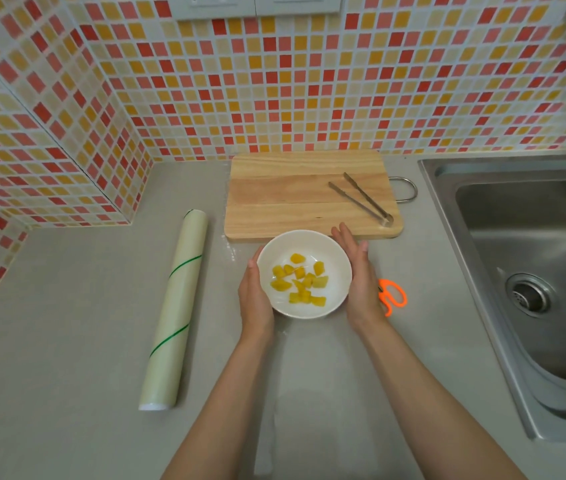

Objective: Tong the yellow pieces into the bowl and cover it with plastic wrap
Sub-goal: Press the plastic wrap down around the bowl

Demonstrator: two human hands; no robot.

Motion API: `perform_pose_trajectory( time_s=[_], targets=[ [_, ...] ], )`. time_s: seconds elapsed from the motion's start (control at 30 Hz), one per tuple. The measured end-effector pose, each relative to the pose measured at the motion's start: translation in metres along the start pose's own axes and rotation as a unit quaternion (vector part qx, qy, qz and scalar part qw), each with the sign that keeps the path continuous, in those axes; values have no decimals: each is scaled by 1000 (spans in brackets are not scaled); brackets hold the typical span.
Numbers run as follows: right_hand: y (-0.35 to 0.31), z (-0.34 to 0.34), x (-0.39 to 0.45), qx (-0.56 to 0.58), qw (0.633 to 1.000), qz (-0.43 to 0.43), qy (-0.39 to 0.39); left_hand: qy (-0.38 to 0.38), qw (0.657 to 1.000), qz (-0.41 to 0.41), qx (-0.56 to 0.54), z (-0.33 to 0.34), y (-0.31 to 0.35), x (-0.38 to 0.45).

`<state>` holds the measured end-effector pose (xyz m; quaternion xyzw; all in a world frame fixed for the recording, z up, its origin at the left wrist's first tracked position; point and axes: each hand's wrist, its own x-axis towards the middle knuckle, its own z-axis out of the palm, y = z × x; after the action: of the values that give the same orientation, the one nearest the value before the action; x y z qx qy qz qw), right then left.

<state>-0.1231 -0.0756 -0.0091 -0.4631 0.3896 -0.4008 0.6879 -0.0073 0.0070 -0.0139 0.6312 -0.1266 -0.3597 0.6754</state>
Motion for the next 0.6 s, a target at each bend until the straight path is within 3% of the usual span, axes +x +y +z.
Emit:
perform_pose_trajectory(
  time_s=[0.13,0.23,0.4,0.6],
  targets=[
    [1,-4,-2,-17,1000,8,3,-7,999,25,46,-9,1,3],
    [-2,-6,-1,-23,1000,5,-5,-52,995,53,62,-11,9,13],
    [-4,-1,-2,-20,999,25,-2,-136,990,6,-29,-3,11,21],
    [-15,9,-7,18,998,48,21,-141,981,-52,-123,3,6,21]
  ],
)
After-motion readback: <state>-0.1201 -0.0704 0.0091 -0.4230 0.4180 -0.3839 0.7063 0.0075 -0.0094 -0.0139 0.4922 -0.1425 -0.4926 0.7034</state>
